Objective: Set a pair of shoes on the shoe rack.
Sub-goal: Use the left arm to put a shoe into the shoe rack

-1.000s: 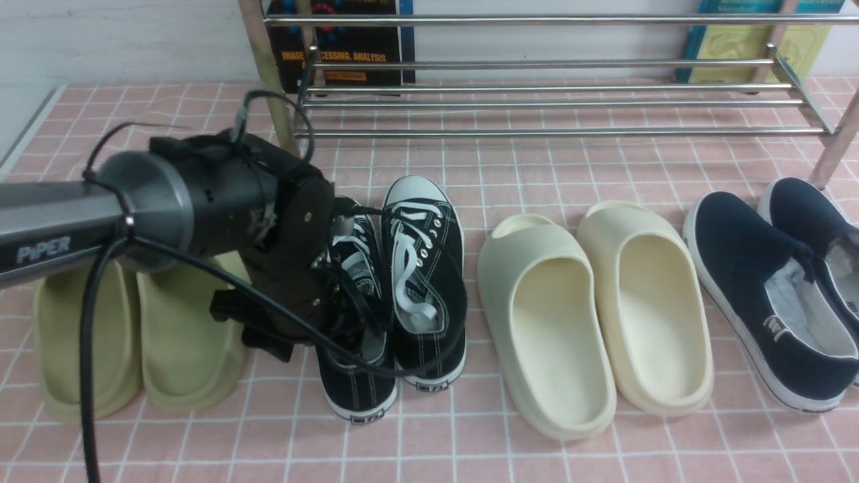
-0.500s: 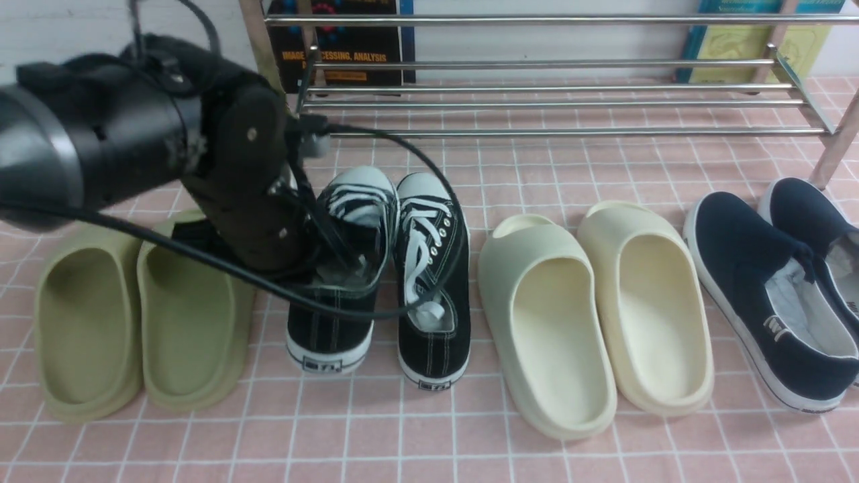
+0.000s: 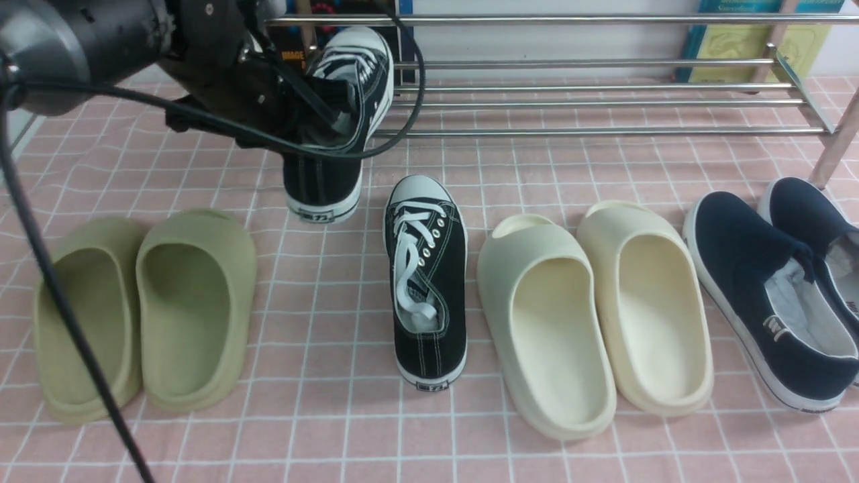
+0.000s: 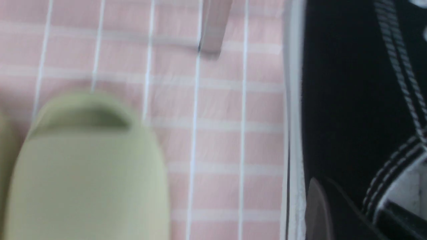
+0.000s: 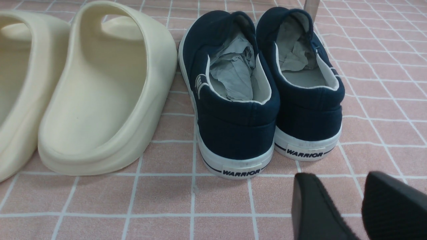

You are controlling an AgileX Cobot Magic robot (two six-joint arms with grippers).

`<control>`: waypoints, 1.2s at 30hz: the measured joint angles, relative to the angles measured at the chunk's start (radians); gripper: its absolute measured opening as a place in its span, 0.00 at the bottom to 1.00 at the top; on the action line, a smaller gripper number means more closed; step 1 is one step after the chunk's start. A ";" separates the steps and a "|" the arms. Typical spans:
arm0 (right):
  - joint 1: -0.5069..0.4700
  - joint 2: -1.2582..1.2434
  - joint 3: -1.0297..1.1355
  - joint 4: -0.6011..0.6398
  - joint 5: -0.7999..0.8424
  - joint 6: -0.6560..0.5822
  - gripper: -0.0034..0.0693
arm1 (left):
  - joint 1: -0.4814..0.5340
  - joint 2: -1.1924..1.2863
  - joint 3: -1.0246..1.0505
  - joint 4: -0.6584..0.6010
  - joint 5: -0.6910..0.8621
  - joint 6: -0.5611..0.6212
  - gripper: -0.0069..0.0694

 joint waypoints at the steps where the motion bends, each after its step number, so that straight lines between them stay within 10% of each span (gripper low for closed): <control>1: 0.000 0.000 0.000 0.000 0.000 0.000 0.38 | 0.000 0.038 -0.043 -0.002 -0.014 0.000 0.11; 24: 0.000 0.000 0.000 -0.001 0.000 0.000 0.38 | 0.048 0.288 -0.282 0.031 -0.204 -0.118 0.17; 36: 0.000 0.000 0.000 -0.003 0.000 0.000 0.38 | 0.047 0.332 -0.285 0.067 -0.193 -0.121 0.57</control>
